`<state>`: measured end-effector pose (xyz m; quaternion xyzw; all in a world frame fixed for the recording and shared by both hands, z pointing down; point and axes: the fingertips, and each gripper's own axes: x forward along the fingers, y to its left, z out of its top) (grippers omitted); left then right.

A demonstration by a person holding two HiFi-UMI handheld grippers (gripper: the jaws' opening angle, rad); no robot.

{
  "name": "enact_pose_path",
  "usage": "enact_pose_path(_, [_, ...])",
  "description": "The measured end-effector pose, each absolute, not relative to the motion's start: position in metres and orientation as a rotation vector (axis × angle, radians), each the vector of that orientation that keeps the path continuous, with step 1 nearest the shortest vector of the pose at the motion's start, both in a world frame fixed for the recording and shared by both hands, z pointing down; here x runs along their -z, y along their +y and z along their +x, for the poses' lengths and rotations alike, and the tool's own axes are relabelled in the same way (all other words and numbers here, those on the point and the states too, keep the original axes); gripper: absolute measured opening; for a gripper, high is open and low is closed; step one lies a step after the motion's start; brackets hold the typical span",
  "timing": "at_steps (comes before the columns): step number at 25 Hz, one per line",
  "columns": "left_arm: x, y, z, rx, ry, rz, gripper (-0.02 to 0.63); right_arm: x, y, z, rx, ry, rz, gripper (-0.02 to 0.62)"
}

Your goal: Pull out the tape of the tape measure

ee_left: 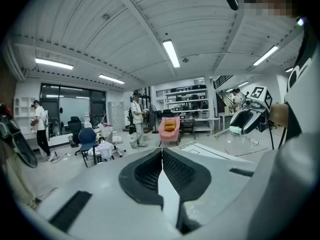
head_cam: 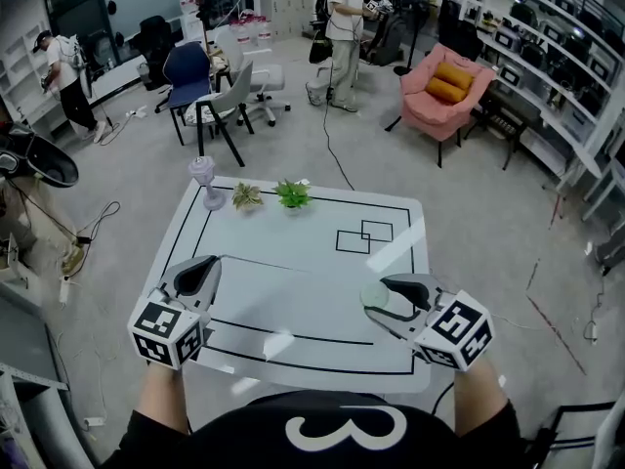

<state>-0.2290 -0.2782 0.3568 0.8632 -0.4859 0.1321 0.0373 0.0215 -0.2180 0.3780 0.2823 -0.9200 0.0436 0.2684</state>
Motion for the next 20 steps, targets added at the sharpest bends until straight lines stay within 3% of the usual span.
enact_pose_path(20, [-0.373,-0.275,-0.206,-0.348,-1.396,2.572,0.011,-0.395,-0.229,0.030,-0.160,-2.493,0.746,0.218])
